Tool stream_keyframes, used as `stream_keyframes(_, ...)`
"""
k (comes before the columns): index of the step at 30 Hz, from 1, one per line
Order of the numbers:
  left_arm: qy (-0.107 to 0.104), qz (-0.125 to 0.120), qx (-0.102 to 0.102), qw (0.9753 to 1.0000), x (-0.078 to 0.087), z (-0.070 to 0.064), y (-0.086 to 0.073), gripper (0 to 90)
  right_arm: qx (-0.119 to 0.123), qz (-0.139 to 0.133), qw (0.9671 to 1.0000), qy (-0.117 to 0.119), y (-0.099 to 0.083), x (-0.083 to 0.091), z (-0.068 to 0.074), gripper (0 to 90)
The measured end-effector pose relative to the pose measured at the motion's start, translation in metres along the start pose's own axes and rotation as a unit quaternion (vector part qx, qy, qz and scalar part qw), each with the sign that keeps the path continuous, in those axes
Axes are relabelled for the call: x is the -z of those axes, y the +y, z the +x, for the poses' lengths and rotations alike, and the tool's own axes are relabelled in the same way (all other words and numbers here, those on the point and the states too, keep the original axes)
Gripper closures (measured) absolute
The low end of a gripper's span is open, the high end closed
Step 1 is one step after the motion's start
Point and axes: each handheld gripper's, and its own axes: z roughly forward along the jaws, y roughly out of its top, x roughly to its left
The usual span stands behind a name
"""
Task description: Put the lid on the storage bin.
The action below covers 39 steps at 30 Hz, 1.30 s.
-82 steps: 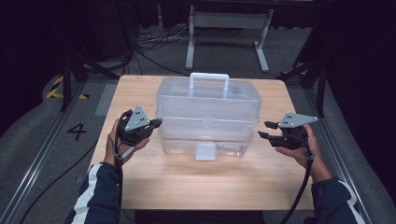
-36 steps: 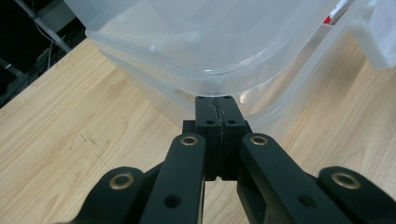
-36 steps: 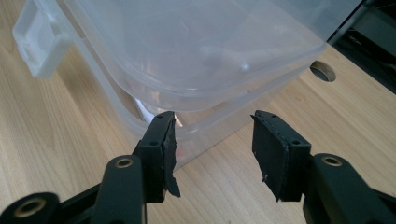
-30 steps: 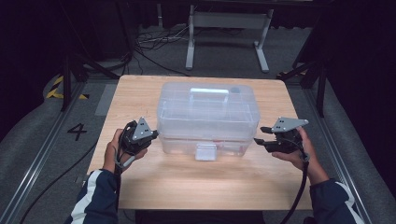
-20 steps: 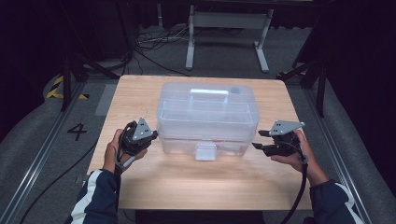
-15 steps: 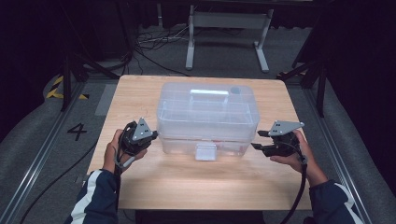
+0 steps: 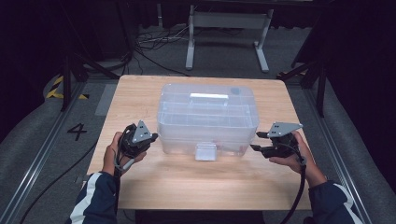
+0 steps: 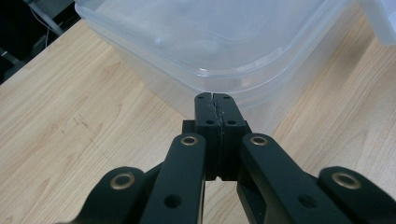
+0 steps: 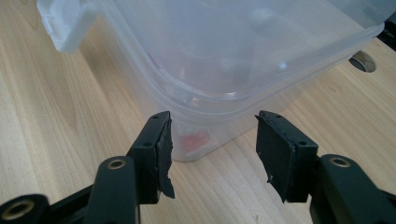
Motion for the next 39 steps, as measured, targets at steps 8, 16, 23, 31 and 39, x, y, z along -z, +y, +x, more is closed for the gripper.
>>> stream_keyframes(8,0.002,-0.001,0.001,1.0000,0.0001,0.0008,-0.0004,86.9,0.001,-0.006,1.0000,0.007,0.0008,-0.0001,0.0004,46.5)
stream_keyframes(16,0.006,-0.003,-0.001,1.0000,0.0004,0.0017,-0.0011,81.8,0.007,-0.007,0.9999,-0.001,0.0016,0.0014,0.0007,46.1)
stream_keyframes(23,0.004,0.001,-0.006,1.0000,0.0010,0.0043,-0.0023,78.2,0.013,-0.005,0.9999,-0.002,0.0027,0.0011,0.0022,46.2)
stream_keyframes(31,0.000,-0.005,-0.006,1.0000,0.0055,0.0020,-0.0029,75.1,0.028,0.001,0.9995,-0.012,0.0044,0.0033,0.0040,46.3)
stream_keyframes(39,0.002,0.005,-0.013,0.9999,0.0075,-0.0007,-0.0072,72.7,0.030,0.008,0.9993,-0.022,0.0030,0.0051,0.0045,46.2)
